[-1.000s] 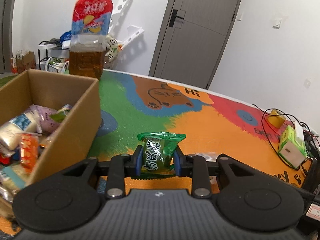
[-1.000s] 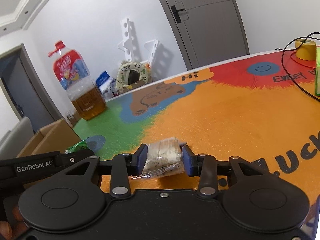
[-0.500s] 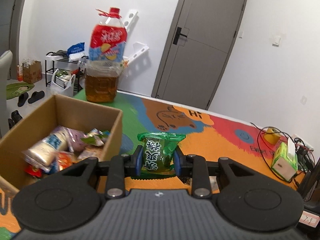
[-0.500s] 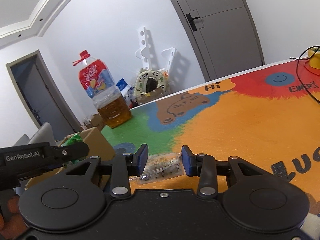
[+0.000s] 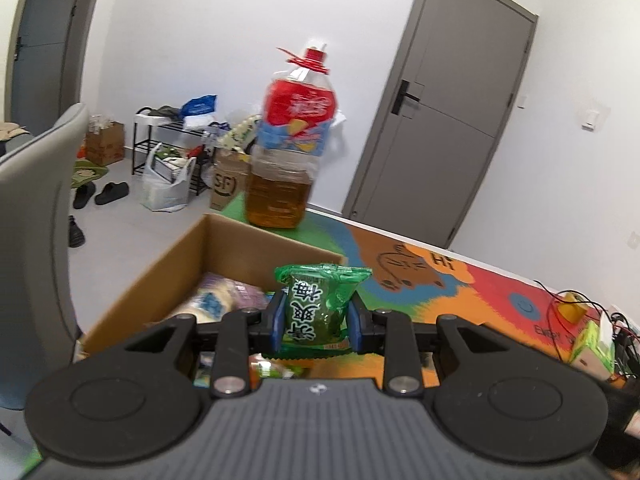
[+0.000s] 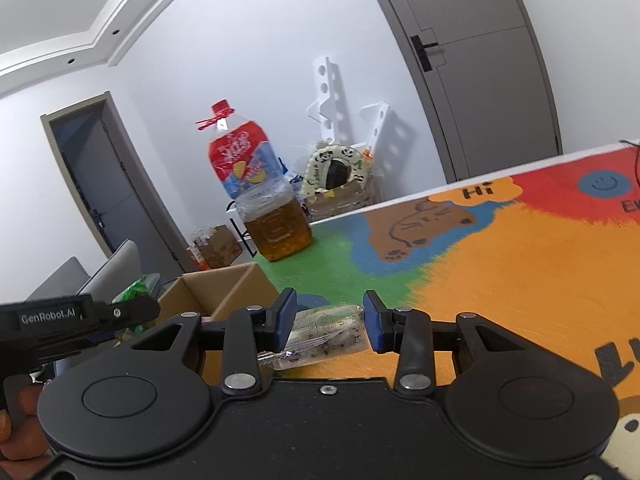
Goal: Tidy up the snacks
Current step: 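Carry both snacks over the cardboard box and open both grippers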
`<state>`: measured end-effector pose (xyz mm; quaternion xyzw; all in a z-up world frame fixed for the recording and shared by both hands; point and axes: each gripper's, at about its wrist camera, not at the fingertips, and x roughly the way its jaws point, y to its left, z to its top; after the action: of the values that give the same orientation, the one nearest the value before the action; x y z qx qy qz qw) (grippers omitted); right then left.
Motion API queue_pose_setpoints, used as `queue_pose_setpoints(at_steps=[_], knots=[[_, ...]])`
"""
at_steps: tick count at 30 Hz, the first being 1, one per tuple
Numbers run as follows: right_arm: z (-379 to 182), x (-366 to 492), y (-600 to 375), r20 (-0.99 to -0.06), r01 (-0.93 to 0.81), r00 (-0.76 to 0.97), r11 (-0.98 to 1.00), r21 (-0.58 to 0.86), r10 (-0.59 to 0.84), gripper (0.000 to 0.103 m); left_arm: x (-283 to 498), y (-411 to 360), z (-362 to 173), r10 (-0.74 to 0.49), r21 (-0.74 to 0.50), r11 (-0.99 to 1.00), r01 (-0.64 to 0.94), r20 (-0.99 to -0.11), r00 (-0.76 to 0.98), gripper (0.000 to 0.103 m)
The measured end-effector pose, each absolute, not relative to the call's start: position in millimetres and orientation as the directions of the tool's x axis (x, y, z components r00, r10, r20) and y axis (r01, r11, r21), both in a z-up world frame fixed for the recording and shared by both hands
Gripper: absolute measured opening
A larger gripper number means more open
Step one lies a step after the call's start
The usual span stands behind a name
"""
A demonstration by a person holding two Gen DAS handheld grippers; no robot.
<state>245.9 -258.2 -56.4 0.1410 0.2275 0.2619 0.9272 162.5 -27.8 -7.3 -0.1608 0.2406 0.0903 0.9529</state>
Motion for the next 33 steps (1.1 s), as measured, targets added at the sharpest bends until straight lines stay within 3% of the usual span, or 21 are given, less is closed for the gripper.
queue_pose_setpoints(at_steps=[5, 9, 30, 33], knots=[[-36.7, 245.8, -248.4, -0.331, -0.441, 0.767, 0.826, 0.351, 0.55, 0.037, 164.5, -2.6, -18.8, 0.11, -0.274, 0.913, -0.303, -0.549, 0.828, 0.034], [-21.4, 242.5, -236.5, -0.316, -0.464, 0.768, 0.824, 0.324, 0.557, 0.037, 160.7, 12.3, -22.2, 0.154, -0.269, 0.895, -0.355, -0.563, 0.812, 0.053], [-3.7, 211.2, -140.5, -0.363, -0.631, 0.631, 0.726, 0.274, 0.686, 0.038, 104.7, 65.5, -13.7, 0.171, -0.334, 0.863, -0.379, -0.513, 0.841, 0.073], [-5.0, 207.1, -130.9, -0.38, -0.654, 0.585, 0.694, 0.302, 0.717, 0.045, 97.4, 71.4, -14.8, 0.174, -0.342, 0.857, -0.386, -0.513, 0.841, 0.074]])
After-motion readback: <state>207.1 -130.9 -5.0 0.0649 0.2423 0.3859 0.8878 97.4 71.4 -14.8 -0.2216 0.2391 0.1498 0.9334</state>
